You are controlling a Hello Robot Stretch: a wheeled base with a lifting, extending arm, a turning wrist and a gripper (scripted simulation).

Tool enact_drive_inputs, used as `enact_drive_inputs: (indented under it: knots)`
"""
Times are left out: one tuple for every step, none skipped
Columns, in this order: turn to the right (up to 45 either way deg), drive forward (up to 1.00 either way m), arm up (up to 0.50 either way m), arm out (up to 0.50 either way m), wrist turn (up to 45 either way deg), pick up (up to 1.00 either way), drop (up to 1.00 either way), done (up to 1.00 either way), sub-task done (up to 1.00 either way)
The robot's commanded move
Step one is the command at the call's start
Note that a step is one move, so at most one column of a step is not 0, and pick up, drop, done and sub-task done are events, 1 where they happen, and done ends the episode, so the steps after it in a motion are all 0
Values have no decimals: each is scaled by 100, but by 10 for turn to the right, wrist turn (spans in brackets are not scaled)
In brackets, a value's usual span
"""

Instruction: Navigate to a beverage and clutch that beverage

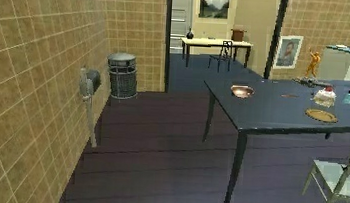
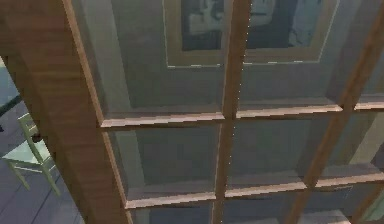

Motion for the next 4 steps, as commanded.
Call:
enact_drive_inputs:
  knots:
    - [-330, 0, 0, 0, 0, 0, 0, 0, 0]
    - [0, 40, 0, 0, 0, 0, 0, 0, 0]
    - [240, 0, 0, 0, 0, 0, 0, 0, 0]
    - [30, 0, 0, 0, 0, 0, 0, 0, 0]
